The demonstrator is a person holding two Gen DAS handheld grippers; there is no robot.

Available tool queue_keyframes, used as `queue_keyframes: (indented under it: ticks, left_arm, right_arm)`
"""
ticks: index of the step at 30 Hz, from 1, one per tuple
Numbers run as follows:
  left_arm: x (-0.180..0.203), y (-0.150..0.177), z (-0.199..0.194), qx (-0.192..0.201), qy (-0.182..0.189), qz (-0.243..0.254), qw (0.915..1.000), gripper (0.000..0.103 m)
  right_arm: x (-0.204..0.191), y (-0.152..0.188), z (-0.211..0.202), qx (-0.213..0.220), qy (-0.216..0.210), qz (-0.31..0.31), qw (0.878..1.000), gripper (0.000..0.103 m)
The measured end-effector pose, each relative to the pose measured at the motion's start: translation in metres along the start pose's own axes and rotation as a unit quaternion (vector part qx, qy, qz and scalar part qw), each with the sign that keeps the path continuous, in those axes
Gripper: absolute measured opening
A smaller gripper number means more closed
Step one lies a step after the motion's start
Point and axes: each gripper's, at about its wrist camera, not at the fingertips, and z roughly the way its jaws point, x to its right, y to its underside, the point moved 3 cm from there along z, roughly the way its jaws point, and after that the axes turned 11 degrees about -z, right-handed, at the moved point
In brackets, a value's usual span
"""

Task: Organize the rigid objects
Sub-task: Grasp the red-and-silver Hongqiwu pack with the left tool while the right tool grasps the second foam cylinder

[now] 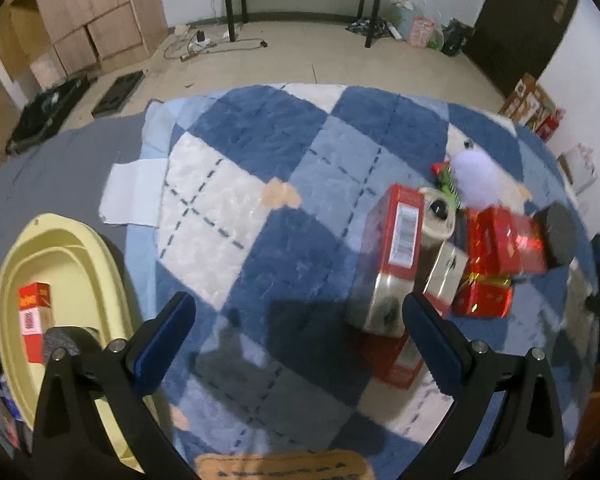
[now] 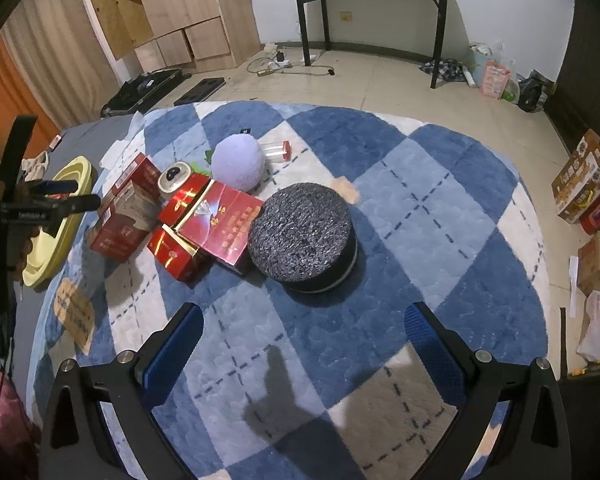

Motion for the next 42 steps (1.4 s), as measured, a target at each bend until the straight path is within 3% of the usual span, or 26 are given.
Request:
queue_keyframes:
  ticks: [4,9,17,24,30,33,36,39,42]
  left_arm:
    - [0.013,-0.010,0.003,-0.008,0.020,0.004,0.9998,0.103]
    - [0.028,-0.017,0.022,-0.019,0.005,0.051,0.9985,0.103]
    - [0.018,-0.026,0.036,-0.029,0.057,-0.006,0.9979,0.103]
    - [0.002,-0.033,0.039,-0.027,0.065,0.004,0.9975,0.103]
    - [-0.006,-0.024,0.045,-0.039,0.109,-0.038,0.9925,0.103]
    - [0.002,-0.019,0.044,-0.041,0.125,-0.024,0.9910,0.103]
    - [0.002,-0.019,0.042,-0.030,0.123,-0.017,0.9918,0.103]
    - [-0.003,-0.017,0.047,-0.061,0.149,-0.047,0.9858,0.103]
    - [0.004,-0.015,0.042,-0.057,0.150,-0.016,0.9870,0.103]
  right_arm:
    - [-0.003,-0.002,0.006,0.002,-0.005,-0.012,1.000,0.103]
    - [0.001,-0.004,0.020,-0.001,-0.015,-0.006,1.000,0.103]
    - [0.006,-0.008,0.041,-0.006,0.007,-0.054,0.999,0.103]
    - [0.004,-0.019,0.062,-0.005,0.009,-0.068,0.998,0.103]
    - [0.006,-0.023,0.078,-0.008,0.007,-0.074,0.997,0.102]
    - [0.004,-0.023,0.086,-0.013,0.003,-0.081,0.997,0.101]
    - [0.003,-0.024,0.092,-0.011,0.007,-0.087,0.996,0.093]
    - [0.007,-0.024,0.094,-0.011,0.008,-0.078,0.997,0.079]
    - [0.009,-0.023,0.092,-0.008,0.010,-0.078,0.997,0.074]
